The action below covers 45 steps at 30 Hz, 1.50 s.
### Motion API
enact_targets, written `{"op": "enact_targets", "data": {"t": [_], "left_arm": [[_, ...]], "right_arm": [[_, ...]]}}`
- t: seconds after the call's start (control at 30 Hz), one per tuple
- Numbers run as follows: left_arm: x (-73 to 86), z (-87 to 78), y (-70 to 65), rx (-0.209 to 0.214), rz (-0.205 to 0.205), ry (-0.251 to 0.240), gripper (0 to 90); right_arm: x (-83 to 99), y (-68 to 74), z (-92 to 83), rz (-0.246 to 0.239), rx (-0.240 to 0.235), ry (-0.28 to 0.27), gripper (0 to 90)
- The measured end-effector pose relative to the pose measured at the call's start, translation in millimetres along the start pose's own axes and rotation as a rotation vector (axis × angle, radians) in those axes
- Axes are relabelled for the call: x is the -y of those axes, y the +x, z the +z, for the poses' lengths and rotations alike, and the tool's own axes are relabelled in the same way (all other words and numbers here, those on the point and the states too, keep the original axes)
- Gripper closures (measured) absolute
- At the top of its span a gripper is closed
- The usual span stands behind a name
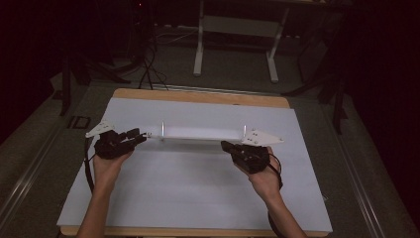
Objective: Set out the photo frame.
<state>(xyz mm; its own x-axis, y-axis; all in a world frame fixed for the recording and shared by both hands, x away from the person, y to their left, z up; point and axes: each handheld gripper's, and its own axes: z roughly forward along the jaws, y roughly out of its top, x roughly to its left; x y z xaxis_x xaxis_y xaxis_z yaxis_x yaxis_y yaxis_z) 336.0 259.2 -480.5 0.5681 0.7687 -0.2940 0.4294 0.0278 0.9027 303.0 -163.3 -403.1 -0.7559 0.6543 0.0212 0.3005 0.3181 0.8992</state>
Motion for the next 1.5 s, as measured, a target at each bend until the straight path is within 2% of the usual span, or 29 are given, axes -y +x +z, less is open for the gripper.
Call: {"op": "enact_targets", "data": {"t": [0.2,0.43,0.63,0.83,0.9,1.33,1.5], "left_arm": [[2.2,1.1,-2.9,0.012,0.037,0.015,53.3],[1.7,6.5,-12.7,0.037,0.097,0.029,53.3],[0.0,15.2,-17.7,0.043,0.125,0.047,49.5],[-4.4,22.5,-21.9,0.033,0.177,0.053,41.4],[-5.7,25.1,-23.7,0.019,0.195,0.054,39.2],[-11.9,42.7,-29.0,0.076,0.234,0.014,38.9],[-14.3,47.1,-31.4,0.083,0.244,0.013,40.9]], "right_arm": [[-2.1,-3.6,0.8,0.007,0.005,-0.007,90.0],[-4.4,-6.4,1.7,0.015,0.006,-0.012,90.0],[-6.3,-8.6,3.1,0.018,0.009,-0.015,90.0],[-6.9,-10.7,5.0,0.019,0.01,-0.01,90.0],[-7.0,-11.1,5.7,0.018,0.011,-0.009,90.0],[-9.9,-14.6,8.4,0.021,0.01,-0.007,90.0],[-10.8,-16.1,9.3,0.019,0.015,-0.006,90.0]]}}
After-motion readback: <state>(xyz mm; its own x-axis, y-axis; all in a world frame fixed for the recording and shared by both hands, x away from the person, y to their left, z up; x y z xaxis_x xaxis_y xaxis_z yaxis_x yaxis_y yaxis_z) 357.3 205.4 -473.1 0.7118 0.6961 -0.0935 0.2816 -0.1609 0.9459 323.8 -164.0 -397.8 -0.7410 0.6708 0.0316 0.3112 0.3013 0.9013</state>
